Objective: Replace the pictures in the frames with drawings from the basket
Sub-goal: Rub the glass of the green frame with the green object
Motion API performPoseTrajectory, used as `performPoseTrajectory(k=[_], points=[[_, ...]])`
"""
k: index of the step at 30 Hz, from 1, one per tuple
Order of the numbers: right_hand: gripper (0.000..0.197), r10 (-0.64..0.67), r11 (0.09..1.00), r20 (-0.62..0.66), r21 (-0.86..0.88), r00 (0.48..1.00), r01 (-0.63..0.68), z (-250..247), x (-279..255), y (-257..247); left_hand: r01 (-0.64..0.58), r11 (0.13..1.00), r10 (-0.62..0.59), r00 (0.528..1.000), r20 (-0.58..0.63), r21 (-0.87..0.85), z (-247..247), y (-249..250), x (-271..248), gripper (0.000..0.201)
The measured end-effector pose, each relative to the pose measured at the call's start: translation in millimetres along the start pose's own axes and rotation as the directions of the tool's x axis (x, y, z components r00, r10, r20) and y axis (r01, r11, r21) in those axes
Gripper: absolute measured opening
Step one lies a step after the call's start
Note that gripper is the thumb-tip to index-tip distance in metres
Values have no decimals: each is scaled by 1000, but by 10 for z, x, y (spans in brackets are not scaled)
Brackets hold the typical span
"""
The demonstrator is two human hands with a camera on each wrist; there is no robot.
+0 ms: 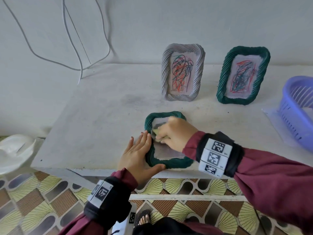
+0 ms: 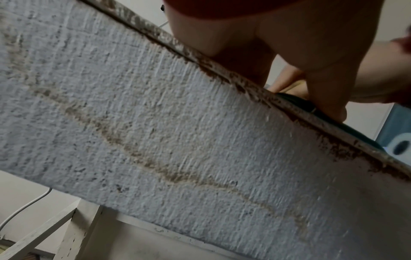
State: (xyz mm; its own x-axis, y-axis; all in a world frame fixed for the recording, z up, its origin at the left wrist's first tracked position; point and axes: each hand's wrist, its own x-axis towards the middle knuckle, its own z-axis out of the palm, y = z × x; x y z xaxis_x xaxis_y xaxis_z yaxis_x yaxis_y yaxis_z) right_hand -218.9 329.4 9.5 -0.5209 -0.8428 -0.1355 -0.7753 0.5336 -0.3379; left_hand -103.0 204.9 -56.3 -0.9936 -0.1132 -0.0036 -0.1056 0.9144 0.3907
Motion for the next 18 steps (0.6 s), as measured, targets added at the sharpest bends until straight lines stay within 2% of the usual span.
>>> performPoseTrajectory(k=[4, 7, 13, 18], points=[[22, -118, 993, 31, 3, 993, 118, 73, -323, 111, 9, 1000, -9, 1000, 5, 21, -20, 7, -2, 111], [21, -83, 997, -18, -3, 996, 83, -11, -363, 284, 12, 1000, -12, 1000, 11, 22, -22, 7, -1, 108], [22, -11, 1000, -137, -19, 991, 8, -122, 76, 344, 5, 1000, -5, 1000, 9, 14, -9, -6, -7, 104], [23, -3, 999, -73, 48, 997, 6, -75, 1, 155, 1, 1000, -1, 1000, 7, 7, -16, -9, -4, 106]])
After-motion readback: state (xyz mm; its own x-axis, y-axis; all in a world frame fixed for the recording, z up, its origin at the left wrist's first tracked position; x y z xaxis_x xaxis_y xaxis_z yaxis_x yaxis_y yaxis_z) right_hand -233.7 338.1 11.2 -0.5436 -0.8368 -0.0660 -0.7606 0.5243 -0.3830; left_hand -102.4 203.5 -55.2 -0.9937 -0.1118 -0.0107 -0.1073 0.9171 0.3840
